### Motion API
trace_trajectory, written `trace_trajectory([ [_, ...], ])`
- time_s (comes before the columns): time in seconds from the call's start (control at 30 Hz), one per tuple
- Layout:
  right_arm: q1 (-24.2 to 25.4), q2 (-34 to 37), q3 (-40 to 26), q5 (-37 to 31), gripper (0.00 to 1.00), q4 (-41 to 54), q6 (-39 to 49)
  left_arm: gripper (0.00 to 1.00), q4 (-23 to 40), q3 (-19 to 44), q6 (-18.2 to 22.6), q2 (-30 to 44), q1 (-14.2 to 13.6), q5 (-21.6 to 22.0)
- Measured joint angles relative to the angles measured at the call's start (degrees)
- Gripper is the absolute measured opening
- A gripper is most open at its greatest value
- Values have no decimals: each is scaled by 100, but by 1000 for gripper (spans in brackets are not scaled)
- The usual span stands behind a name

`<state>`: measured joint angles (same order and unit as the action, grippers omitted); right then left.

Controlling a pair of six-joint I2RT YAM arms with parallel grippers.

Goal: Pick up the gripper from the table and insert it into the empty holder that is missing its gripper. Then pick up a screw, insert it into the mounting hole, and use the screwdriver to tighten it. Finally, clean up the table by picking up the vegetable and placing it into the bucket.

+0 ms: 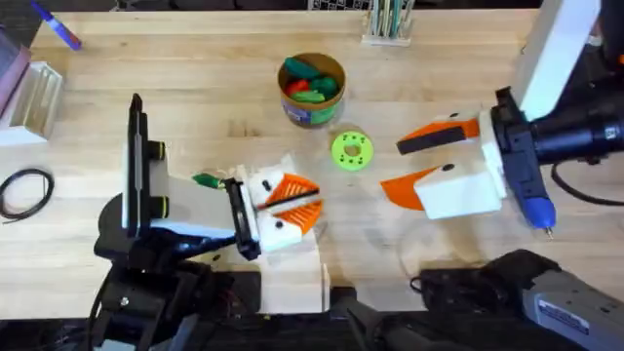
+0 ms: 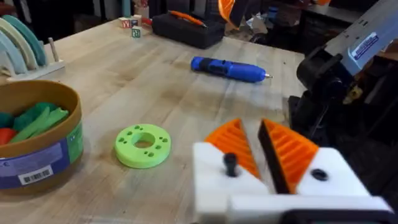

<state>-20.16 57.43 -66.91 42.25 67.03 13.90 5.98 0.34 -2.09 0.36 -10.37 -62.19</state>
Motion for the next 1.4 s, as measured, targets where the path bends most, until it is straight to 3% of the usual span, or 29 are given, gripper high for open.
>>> trace_trajectory([
  [0.03, 3, 19, 16, 78, 913, 11, 75, 76, 0, 0, 1, 0, 0, 4],
  [0.07, 9, 43, 19, 137, 912, 1, 132, 25, -2, 0, 26, 0, 0, 11],
  [0.3, 84, 415, 21, 129, 912, -72, 283, 11, -7, 0, 31, 0, 0, 35],
  [0.53, 687, 1338, 24, -1433, 912, -218, -170, 10, -11, 0, 31, 0, 0, 52],
  [0.67, 1310, 1691, 32, -2325, 915, -374, -461, 10, -13, 0, 31, 0, 0, 59],
  [0.83, 2427, 1721, 35, -3621, 915, -566, -834, 10, -15, 0, 31, 0, 0, 74],
  [0.93, 3123, 1742, 35, -4069, 915, -647, -718, 10, -17, 0, 31, 0, 0, 77],
  [1.2, 4448, 2417, 35, -4444, 915, -870, 71, 10, -26, 0, 31, 0, 0, 161],
  [1.4, 4927, 2868, 35, -4503, 919, -870, 812, 10, -31, 0, 31, 0, 0, 186],
])
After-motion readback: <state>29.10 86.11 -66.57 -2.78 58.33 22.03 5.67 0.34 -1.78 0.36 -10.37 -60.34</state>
